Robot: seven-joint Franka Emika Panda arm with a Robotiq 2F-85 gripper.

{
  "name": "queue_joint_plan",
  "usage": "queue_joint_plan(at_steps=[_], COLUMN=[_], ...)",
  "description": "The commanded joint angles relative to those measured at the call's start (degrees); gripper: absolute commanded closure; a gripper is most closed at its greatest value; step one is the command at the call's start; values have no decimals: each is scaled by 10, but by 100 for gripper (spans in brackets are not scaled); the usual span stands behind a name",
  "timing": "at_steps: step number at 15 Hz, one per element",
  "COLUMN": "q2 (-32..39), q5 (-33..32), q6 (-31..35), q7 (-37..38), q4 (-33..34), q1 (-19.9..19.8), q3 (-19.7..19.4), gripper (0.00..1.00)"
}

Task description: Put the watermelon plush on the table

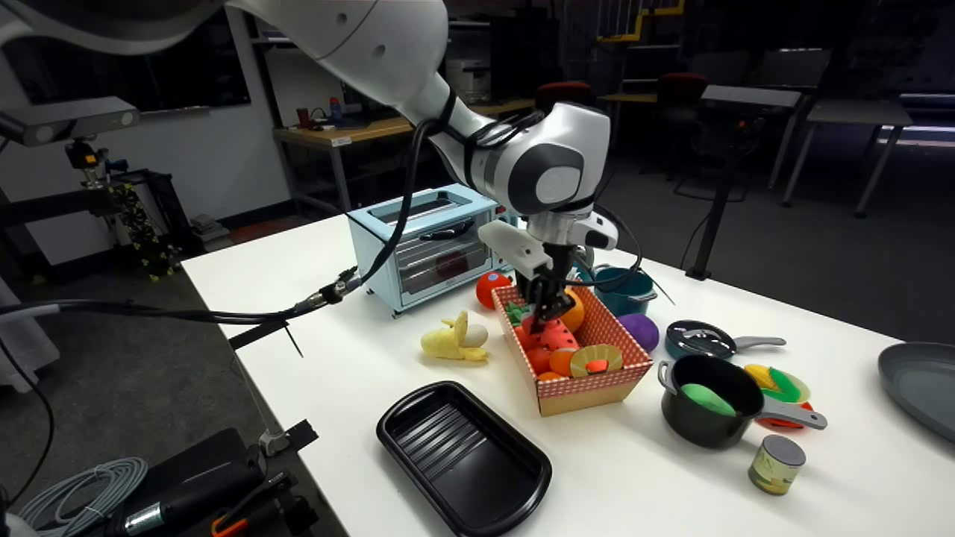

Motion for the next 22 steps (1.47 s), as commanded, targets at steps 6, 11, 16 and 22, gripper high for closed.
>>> queue_joint_plan(at_steps=[6, 11, 16, 22], q2=[-113, -149, -158, -162], q5=[-39, -45, -40, -46], q6=[-39, -34, -35, -34], q7=[-114, -103, -91, -81], q4=[-19, -18, -28, -87], q1=[-17, -46, -81, -97], q3=[9, -14, -44, -62], gripper=[96, 96, 96, 96])
